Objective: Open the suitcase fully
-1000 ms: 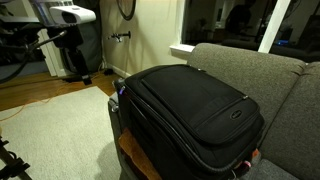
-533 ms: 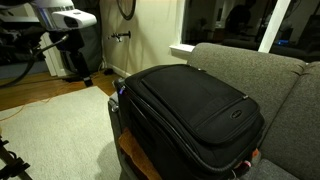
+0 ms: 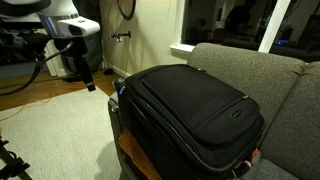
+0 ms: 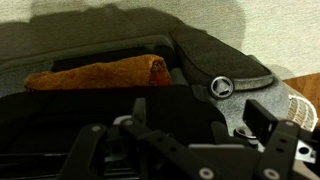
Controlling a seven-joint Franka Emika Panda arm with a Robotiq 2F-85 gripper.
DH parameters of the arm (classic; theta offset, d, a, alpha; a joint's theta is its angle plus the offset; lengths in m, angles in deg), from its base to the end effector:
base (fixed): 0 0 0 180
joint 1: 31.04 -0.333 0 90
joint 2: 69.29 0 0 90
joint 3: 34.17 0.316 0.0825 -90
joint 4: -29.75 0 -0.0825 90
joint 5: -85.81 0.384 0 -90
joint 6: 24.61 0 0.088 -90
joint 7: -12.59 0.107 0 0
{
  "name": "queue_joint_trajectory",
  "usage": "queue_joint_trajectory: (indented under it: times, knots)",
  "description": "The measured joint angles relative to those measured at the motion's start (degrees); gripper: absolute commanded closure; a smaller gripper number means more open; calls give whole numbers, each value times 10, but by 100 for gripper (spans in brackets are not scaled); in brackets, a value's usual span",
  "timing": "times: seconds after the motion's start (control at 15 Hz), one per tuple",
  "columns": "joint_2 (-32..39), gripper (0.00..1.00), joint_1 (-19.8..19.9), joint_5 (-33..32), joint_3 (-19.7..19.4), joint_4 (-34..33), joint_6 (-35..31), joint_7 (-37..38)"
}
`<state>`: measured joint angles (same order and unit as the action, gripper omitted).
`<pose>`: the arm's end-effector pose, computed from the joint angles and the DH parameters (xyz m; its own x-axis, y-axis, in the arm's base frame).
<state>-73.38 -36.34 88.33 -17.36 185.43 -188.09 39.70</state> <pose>0.3933 0.1555 0.2678 0.9745 -0.1327 0.1810 -0.1174 -0.9887 -0.0929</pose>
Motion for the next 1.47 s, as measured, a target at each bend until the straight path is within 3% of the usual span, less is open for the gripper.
queue_joint_trajectory:
  times: [0.87,1.47]
  knots:
    - [62,0,8,-90,-10,-52,-16,41]
    - [114,0,8,-165,-44,-94,-26,92]
